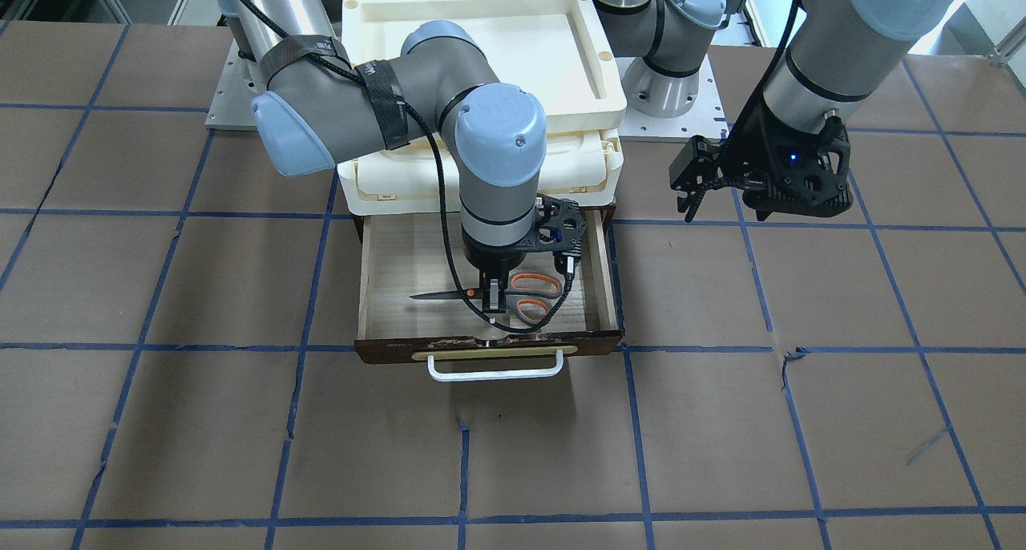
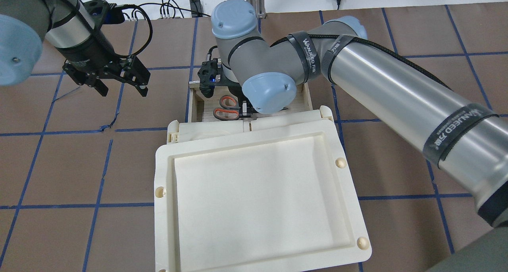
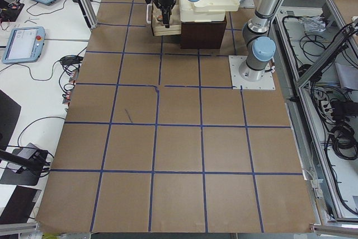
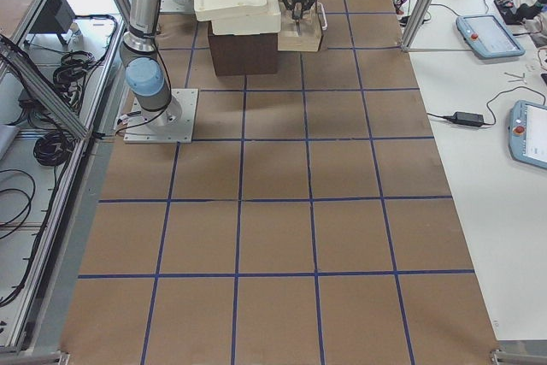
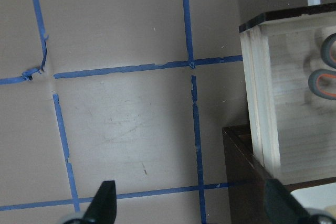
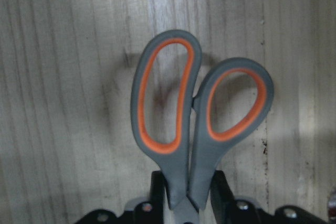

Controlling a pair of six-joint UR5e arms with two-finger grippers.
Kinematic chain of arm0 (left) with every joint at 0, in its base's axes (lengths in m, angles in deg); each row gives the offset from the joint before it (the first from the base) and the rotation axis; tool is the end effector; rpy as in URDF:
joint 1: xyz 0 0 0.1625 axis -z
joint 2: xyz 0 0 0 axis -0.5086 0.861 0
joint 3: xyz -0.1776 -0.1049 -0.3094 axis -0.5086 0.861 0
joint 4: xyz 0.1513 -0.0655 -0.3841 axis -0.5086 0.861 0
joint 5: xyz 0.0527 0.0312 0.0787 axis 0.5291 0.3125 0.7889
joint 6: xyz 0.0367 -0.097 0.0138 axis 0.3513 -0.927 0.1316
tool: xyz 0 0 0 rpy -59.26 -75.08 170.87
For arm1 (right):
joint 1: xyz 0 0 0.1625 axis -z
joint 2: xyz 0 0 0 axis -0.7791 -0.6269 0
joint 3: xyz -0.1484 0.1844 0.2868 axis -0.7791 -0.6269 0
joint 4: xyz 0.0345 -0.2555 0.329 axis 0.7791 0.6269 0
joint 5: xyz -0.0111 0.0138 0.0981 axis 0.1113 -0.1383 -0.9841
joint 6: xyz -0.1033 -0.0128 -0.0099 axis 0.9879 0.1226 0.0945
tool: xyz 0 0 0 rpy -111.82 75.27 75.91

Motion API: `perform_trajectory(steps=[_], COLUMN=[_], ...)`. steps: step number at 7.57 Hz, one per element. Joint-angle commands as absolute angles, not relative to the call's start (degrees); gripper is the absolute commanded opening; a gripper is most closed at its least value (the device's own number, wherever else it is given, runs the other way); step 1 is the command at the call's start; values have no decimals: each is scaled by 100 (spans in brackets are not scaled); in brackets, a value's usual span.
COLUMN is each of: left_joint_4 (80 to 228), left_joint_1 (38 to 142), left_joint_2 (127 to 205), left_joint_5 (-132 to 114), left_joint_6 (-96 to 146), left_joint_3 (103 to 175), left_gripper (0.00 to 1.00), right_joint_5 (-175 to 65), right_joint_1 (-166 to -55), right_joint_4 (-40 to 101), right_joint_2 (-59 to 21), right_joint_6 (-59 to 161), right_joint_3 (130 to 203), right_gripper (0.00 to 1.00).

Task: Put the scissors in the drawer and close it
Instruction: 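Lower the scissors into the drawer with the right gripper and open it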

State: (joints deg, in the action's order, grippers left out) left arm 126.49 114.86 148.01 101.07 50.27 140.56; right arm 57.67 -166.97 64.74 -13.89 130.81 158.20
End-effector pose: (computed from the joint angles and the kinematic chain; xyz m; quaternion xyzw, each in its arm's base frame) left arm -0.0853 -0.5112 0.3942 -0.0409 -0.9988 -0.0241 0.0149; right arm 0.3953 -0.5110 0.2551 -0.7009 0.7132 -0.0021 0.0008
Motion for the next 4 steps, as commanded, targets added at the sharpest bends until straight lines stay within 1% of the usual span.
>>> perform_trajectory(steps=[1, 2, 3, 4], left_joint_4=[12643, 12643, 12669, 12686], left_joint_1=[11486, 11486, 11486, 11495], left_joint_2=[14806, 14806, 14806, 14797], left_joint_5=[10105, 10105, 10105, 10105], left_joint_6=[4960, 4942, 4942, 4942], left_joint_3=[14094, 14103, 14103, 14103], left_gripper=[100, 100, 100, 100], right_joint_5=[5766, 5766, 5766, 5766], right_joint_1=[-16702, -16702, -16702, -16702], right_joint_4=[6464, 6473, 6473, 6473], right_joint_2=[-1388, -1370, -1326, -1326], right_joint_6=[13070, 13097, 13097, 13088], right_joint_3=[15820, 15829, 15838, 15838], right_gripper=[3, 4, 9, 29])
